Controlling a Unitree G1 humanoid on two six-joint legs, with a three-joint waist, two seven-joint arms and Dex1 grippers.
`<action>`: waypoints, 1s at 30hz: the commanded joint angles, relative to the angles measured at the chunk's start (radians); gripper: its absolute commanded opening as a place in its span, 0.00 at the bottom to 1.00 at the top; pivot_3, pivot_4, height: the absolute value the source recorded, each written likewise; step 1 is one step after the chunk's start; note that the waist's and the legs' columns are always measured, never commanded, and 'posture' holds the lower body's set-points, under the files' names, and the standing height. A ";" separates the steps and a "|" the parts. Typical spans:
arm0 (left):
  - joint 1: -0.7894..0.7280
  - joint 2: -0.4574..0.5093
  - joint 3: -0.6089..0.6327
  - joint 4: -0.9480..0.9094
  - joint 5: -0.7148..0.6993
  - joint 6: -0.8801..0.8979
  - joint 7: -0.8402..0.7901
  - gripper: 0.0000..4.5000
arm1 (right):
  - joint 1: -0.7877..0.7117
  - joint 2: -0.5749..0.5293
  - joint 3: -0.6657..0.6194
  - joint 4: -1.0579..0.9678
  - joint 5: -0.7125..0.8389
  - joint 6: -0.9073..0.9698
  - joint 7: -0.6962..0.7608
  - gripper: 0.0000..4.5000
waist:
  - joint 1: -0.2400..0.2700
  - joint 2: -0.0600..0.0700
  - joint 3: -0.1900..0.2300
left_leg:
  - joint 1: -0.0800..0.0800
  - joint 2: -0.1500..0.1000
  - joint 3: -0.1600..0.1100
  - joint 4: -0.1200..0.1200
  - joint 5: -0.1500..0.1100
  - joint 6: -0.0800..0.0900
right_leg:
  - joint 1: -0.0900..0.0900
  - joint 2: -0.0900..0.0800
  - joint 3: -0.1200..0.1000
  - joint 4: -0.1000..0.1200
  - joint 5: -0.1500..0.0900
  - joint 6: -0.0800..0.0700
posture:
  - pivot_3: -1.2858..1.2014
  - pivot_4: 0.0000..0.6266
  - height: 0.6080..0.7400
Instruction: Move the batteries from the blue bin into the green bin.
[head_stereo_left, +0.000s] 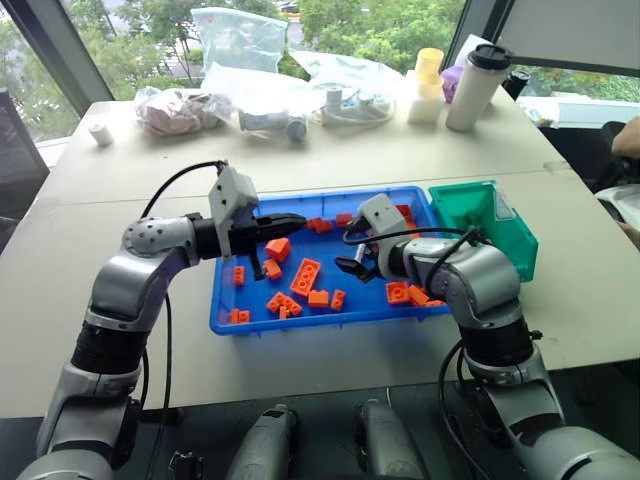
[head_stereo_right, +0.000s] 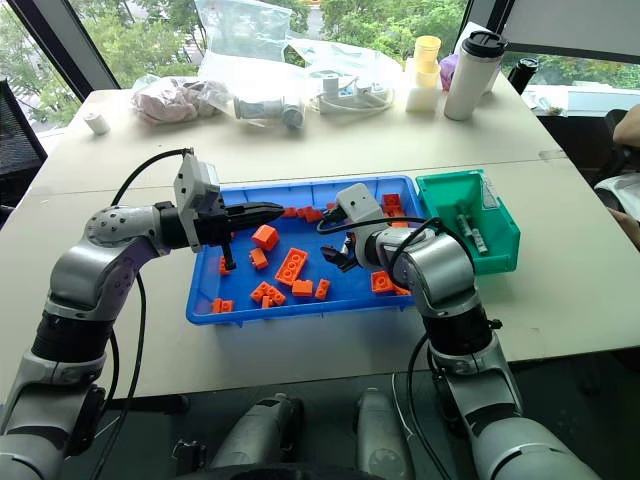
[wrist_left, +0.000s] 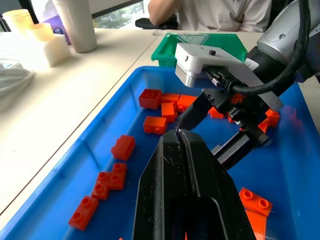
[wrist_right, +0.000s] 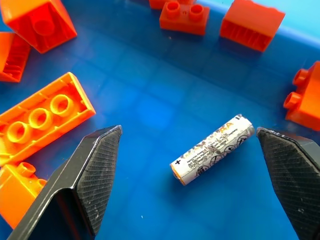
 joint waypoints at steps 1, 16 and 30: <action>0.005 0.004 0.025 -0.033 -0.014 -0.003 0.004 0.00 | -0.009 0.005 0.009 0.017 -0.009 -0.030 -0.016 0.81 | 0.000 0.000 0.000 | 0.000 0.000 0.000 0.000 0.000 0.000 | 0.000 0.000 0.000 0.000 0.000 0.000 | 0.52 0.24 1.00; 0.016 0.006 0.031 -0.039 -0.011 -0.011 0.018 0.00 | -0.093 -0.206 -0.060 -0.115 -0.010 -0.083 0.038 0.00 | 0.003 0.000 0.000 | 0.000 0.000 0.000 0.000 0.000 0.000 | 0.000 0.000 0.000 0.000 0.000 0.000 | 0.52 0.24 1.00; -0.017 -0.010 0.014 -0.006 -0.045 0.011 -0.031 0.00 | 0.013 -0.544 -0.319 -0.069 0.020 -0.126 0.149 0.00 | 0.000 0.000 0.000 | 0.001 0.001 0.002 -0.001 -0.004 0.006 | 0.001 0.000 0.001 -0.001 0.000 0.000 | 0.52 0.24 1.00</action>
